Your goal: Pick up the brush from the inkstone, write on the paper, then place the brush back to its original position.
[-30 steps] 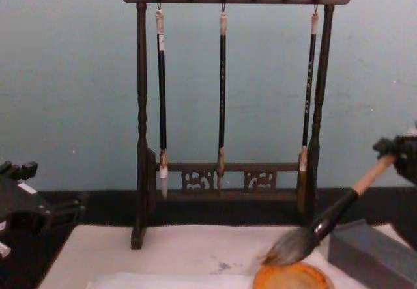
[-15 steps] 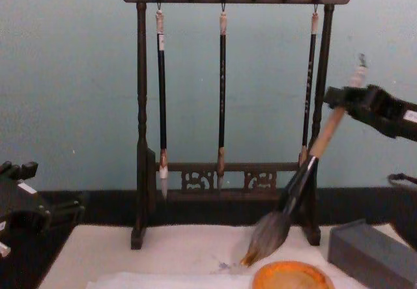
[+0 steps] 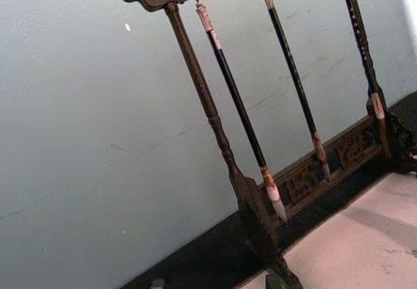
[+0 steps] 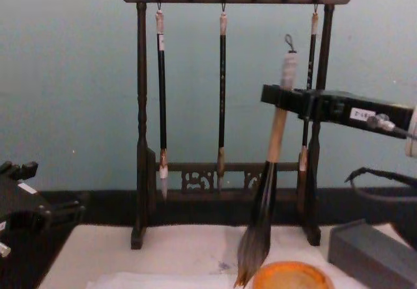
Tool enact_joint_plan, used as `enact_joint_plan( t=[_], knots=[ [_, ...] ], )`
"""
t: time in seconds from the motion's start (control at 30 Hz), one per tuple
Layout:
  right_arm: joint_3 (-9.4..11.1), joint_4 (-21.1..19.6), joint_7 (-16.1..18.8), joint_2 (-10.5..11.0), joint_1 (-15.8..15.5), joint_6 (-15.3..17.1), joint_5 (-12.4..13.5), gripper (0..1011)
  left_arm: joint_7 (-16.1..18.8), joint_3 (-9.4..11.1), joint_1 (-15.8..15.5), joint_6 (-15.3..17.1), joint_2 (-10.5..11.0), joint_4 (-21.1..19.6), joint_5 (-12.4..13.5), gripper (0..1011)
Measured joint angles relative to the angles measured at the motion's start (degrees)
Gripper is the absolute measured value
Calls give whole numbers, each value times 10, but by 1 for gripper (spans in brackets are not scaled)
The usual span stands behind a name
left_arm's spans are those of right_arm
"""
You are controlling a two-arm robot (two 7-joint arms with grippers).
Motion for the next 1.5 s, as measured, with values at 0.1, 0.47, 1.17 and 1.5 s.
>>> enact_joint_plan(
  t=[0.1, 0.47, 1.17, 1.5],
  knots=[
    [-5, -10, 4, 0, -1, -4, -17, 156, 0, 0, 0, 0, 0, 0, 0, 1010],
    [-13, -44, 25, 2, -13, 2, -43, 156, 0, 0, 0, 0, 0, 0, 0, 1010],
    [-13, -42, 24, 2, -12, 2, -43, 156, 0, 0, 0, 0, 0, 0, 0, 1010],
    [-14, -42, 23, 2, -12, 1, -43, 156, 0, 0, 0, 0, 0, 0, 0, 1010]
  ],
)
